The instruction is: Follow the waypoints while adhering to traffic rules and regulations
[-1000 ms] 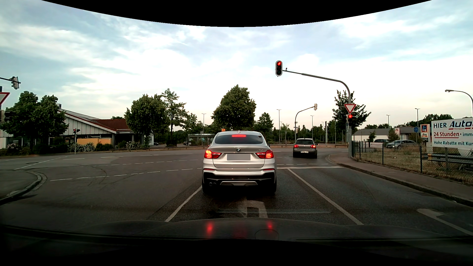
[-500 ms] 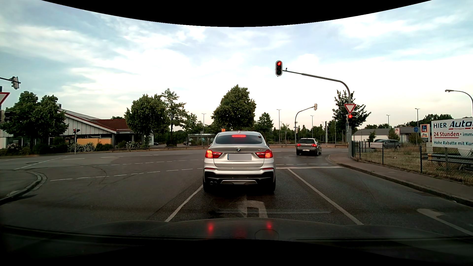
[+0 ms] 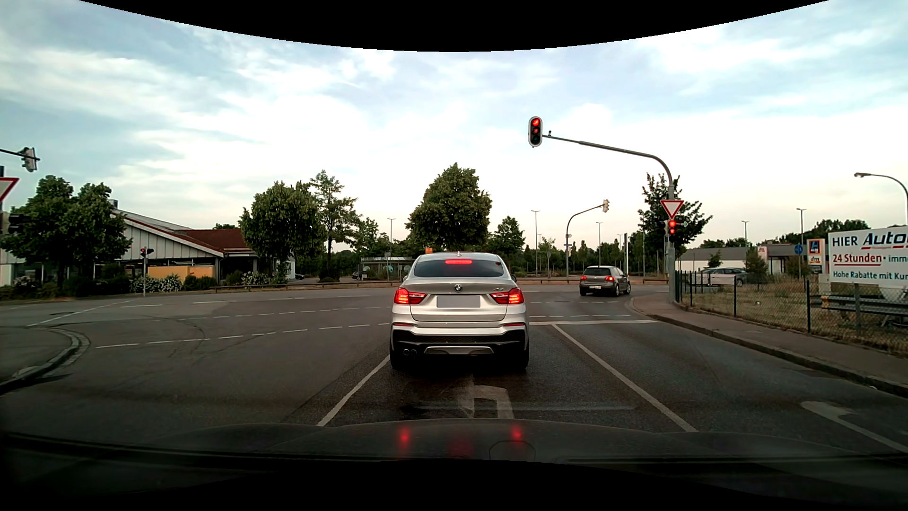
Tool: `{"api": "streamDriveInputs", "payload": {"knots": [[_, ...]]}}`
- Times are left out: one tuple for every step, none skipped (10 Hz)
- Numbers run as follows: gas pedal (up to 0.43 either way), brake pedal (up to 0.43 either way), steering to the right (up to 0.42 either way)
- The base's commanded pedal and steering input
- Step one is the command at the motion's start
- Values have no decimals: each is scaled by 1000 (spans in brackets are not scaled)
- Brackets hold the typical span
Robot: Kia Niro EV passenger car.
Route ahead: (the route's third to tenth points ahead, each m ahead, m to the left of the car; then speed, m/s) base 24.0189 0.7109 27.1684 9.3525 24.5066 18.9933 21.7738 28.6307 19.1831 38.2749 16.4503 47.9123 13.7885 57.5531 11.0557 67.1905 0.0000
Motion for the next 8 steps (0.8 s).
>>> {"api": "streamDriveInputs", "payload": {"knots": [[0,98,-14],[0,98,-14],[0,98,-15],[0,98,-14],[0,91,-15],[0,79,-14],[0,61,-14],[0,43,-15]]}}
